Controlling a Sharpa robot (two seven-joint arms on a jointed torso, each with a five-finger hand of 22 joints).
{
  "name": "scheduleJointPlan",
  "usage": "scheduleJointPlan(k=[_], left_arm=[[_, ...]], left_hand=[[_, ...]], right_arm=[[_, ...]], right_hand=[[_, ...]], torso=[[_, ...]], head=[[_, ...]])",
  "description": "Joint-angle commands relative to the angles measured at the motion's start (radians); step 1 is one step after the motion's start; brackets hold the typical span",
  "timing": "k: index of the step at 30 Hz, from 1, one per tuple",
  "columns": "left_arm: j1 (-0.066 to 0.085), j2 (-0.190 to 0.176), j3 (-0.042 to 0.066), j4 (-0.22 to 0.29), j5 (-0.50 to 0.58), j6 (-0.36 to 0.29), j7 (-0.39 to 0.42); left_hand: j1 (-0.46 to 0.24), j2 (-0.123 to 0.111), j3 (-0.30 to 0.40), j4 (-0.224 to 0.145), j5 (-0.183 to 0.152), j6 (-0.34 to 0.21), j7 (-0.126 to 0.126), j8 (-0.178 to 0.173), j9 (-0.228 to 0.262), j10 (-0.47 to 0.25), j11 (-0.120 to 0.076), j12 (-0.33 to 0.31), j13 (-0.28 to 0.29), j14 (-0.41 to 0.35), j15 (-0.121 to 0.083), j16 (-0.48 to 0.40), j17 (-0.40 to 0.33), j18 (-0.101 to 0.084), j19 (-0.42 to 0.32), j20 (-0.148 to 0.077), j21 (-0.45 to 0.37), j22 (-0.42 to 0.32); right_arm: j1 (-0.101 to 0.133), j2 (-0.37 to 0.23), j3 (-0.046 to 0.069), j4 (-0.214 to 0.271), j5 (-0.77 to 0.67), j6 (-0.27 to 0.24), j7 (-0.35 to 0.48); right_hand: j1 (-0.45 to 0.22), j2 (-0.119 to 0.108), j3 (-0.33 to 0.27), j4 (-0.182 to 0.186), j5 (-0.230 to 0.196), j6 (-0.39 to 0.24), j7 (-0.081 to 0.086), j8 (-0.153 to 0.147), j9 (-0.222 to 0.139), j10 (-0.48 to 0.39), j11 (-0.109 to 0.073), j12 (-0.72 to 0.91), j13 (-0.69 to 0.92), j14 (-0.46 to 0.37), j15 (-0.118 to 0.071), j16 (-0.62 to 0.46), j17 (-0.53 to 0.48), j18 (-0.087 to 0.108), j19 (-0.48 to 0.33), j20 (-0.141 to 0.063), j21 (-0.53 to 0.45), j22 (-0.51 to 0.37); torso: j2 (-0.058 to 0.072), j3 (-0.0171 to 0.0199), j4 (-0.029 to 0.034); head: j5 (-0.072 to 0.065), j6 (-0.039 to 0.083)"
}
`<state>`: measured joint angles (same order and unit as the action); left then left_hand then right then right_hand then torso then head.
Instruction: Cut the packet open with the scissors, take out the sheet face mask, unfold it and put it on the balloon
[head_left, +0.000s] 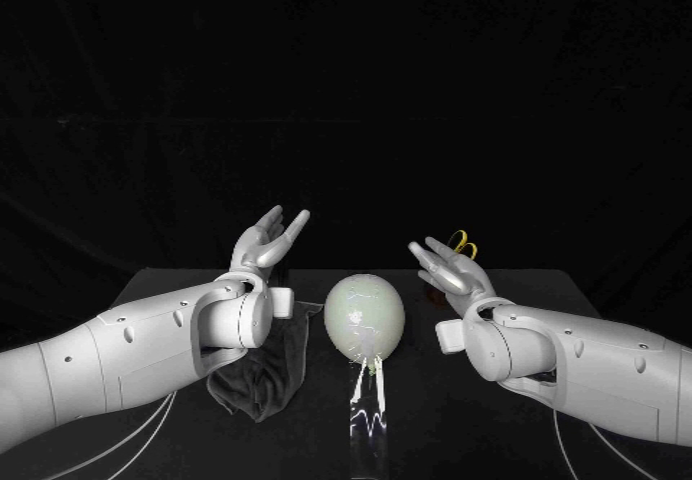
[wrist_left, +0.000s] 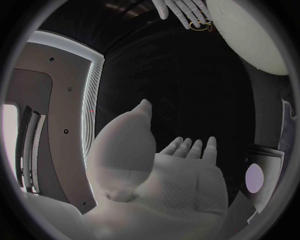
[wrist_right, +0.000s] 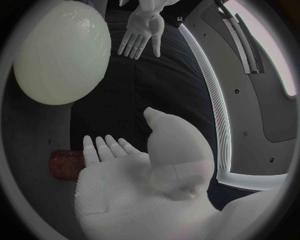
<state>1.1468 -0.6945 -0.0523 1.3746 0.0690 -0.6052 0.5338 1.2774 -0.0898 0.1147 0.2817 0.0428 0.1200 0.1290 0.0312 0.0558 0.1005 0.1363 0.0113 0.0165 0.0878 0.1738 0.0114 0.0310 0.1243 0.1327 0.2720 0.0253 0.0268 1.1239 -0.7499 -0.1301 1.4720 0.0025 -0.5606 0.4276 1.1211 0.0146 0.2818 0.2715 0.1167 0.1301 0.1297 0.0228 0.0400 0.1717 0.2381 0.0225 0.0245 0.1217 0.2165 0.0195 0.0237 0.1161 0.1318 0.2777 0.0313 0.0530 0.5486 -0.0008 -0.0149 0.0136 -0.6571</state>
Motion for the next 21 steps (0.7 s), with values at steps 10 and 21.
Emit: scheduleJointPlan(k=[10, 21], left_arm=[[0.002, -0.050, 0.000, 0.025, 0.035, 0.120, 0.048], [0.002, -0.094, -0.001, 0.065, 0.043, 0.134, 0.052]], left_hand=[[0.072, 0.018, 0.020, 0.011, 0.006, 0.021, 0.074, 0.009, 0.007, 0.022, 0.029, 0.010, 0.005, 0.015, 0.021, 0.011, 0.007, 0.019, 0.005, 0.019, 0.007, 0.003], [0.092, 0.041, 0.037, 0.009, 0.006, 0.071, 0.093, 0.030, 0.026, 0.089, 0.051, 0.020, 0.012, 0.078, 0.034, 0.030, 0.027, 0.008, 0.027, 0.021, 0.019, 0.010]], right_arm=[[0.049, -0.050, -0.019, -0.002, -0.166, 0.106, 0.012], [0.080, -0.103, -0.019, 0.031, -0.228, 0.075, 0.038]], right_hand=[[0.113, 0.009, 0.000, 0.001, 0.048, 0.116, 0.166, 0.039, 0.031, 0.153, 0.025, 0.019, 0.013, 0.134, 0.031, 0.033, 0.024, -0.004, 0.069, 0.015, 0.041, 0.026], [0.165, -0.001, 0.005, -0.022, 0.051, 0.238, 0.168, 0.079, 0.061, 0.336, 0.030, 0.036, 0.024, 0.299, 0.037, 0.073, 0.050, -0.010, 0.139, 0.015, 0.076, 0.046]], torso=[[0.003, -0.0068, -0.0090], [0.008, -0.0032, -0.0104]], head=[[-0.024, 0.011], [-0.038, 0.010]])
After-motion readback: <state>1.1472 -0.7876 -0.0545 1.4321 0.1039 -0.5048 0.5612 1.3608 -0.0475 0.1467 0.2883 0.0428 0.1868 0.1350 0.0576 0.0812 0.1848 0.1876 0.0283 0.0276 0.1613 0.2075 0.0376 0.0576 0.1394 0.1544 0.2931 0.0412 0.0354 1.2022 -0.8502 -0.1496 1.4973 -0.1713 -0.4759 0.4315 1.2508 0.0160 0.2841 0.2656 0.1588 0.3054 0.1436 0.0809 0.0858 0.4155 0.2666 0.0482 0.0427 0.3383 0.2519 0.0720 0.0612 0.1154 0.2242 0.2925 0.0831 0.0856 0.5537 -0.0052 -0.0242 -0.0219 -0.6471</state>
